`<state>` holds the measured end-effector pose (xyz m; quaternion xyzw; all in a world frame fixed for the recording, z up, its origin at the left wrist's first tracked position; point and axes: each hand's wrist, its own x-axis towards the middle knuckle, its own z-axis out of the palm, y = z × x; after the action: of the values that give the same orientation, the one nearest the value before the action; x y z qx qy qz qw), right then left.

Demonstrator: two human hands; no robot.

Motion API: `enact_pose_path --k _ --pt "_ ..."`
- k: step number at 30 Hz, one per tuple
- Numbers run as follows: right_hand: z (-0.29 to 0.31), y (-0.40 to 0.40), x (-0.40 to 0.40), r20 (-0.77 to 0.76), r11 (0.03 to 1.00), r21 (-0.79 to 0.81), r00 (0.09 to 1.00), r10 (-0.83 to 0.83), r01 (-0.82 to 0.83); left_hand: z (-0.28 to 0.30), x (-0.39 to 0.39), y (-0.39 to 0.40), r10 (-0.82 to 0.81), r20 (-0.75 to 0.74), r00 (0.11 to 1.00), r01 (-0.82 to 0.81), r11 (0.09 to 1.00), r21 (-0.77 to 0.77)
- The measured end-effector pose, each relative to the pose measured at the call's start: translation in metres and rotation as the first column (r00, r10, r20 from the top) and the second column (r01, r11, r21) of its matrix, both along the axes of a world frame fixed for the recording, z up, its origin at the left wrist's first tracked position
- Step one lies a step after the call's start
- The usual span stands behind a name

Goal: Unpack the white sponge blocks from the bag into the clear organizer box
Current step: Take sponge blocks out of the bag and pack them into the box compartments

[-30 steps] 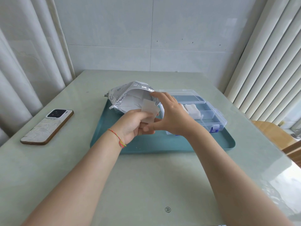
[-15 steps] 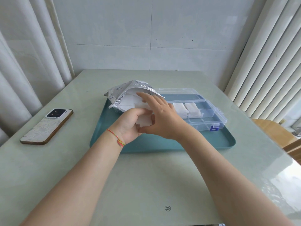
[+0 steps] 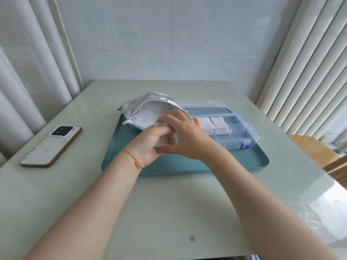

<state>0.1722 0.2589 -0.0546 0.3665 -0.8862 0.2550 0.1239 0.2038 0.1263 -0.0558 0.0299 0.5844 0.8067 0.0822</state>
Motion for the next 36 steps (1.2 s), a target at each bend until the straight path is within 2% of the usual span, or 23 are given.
enact_pose_path --k 5,9,13,18,23,25,27,29,32,36 --pt "-0.002 -0.002 0.001 -0.024 1.0 0.003 1.0 0.002 -0.002 -0.001 0.0 0.0 0.072 0.041 0.997 -0.072 0.997 0.011" --pt "-0.001 -0.003 0.002 -0.062 0.998 -0.062 0.998 -0.024 0.02 -0.002 -0.002 -0.001 0.022 0.047 0.999 -0.022 1.0 0.001" --pt "0.001 -0.003 0.003 -0.032 0.999 -0.043 0.999 -0.02 0.019 -0.005 -0.003 0.0 0.01 0.058 0.998 -0.01 1.0 0.014" --pt "0.0 -0.003 0.001 -0.058 0.997 -0.073 0.998 -0.029 0.025 -0.005 -0.002 0.0 0.001 0.045 0.999 0.003 0.996 -0.086" --pt "0.008 0.005 0.002 0.126 0.999 -0.032 0.992 0.022 -0.018 -0.005 -0.003 -0.003 0.015 0.025 1.0 -0.012 0.995 -0.101" --pt "0.02 0.012 0.003 0.314 0.985 -0.173 0.946 0.075 -0.021 -0.003 -0.003 -0.006 0.019 0.021 1.0 -0.018 0.996 -0.082" --pt "0.032 0.019 0.001 0.491 0.935 -0.353 0.858 0.15 0.039 0.001 -0.003 -0.007 0.012 0.002 1.0 -0.012 0.999 -0.049" --pt "0.038 0.025 -0.005 0.525 0.899 -0.425 0.838 0.15 0.106 0.008 -0.006 0.0 -0.014 -0.023 1.0 0.013 0.999 -0.053" --pt "0.045 0.036 -0.015 0.551 0.876 -0.466 0.816 0.177 0.124 0.027 -0.014 0.016 -0.122 -0.052 0.991 0.112 0.98 -0.165" --pt "0.059 0.067 -0.032 0.558 0.886 -0.45 0.81 0.181 0.112 0.046 -0.034 0.043 -0.216 -0.033 0.976 0.204 0.954 -0.219"
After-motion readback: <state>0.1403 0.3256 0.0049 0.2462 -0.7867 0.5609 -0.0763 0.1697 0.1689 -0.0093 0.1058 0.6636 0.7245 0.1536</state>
